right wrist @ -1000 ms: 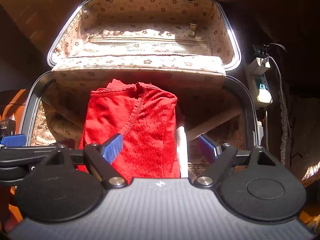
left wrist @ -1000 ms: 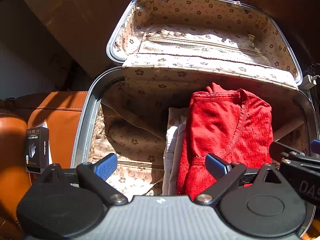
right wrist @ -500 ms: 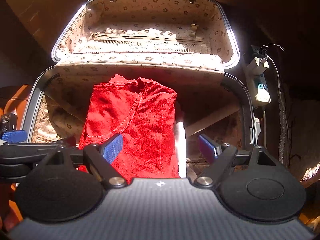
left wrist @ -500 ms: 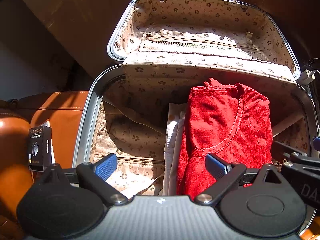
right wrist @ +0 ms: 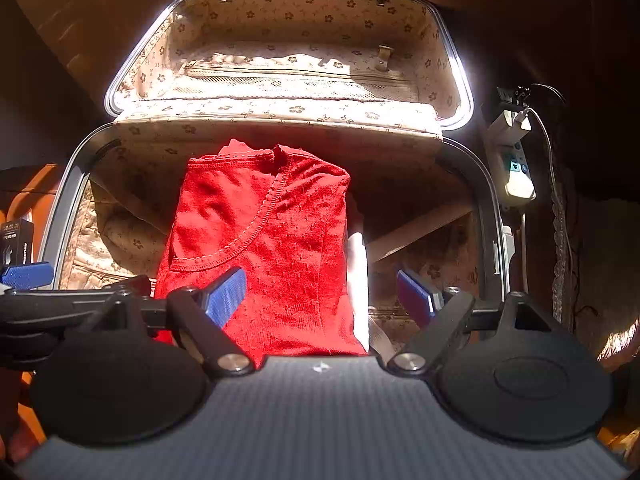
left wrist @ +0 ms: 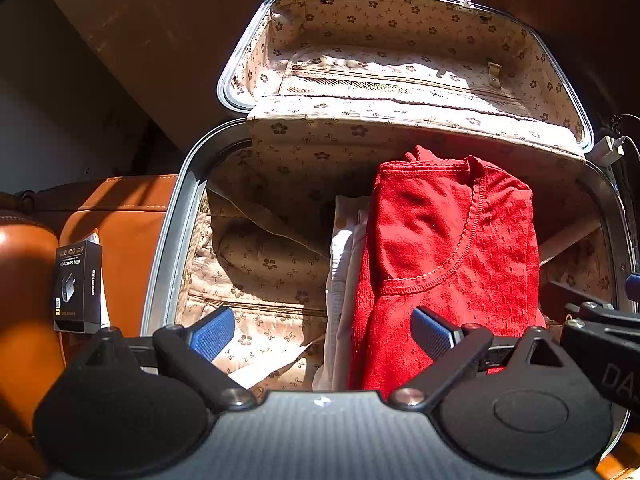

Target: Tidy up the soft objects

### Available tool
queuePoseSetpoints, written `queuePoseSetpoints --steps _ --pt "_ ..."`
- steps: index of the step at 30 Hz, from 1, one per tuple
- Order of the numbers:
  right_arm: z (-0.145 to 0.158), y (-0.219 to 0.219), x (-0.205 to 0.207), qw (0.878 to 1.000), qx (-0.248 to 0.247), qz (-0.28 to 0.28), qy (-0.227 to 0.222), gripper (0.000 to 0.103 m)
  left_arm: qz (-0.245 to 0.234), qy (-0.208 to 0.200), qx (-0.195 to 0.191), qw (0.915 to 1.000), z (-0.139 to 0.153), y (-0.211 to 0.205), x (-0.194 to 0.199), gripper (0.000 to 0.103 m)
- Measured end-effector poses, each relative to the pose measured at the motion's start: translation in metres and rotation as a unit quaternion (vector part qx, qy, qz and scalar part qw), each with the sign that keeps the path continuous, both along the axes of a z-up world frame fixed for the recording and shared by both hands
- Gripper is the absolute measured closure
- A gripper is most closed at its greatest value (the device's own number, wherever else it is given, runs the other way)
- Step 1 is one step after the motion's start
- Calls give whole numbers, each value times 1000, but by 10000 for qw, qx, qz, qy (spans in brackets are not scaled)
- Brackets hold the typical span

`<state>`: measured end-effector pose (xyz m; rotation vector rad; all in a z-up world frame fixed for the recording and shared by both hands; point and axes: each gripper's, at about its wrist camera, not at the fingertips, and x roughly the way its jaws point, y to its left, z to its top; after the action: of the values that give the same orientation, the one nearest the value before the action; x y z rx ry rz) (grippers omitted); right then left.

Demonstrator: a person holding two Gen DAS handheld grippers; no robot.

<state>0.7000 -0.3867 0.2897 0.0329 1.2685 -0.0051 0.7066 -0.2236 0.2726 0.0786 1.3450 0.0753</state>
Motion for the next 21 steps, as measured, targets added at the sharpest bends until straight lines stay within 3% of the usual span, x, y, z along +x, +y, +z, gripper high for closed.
queuePoseSetpoints --steps 21 --pt "3 -6 -20 10000 43 -18 20 13 -47 -64 131 9999 9 -8 -16 5"
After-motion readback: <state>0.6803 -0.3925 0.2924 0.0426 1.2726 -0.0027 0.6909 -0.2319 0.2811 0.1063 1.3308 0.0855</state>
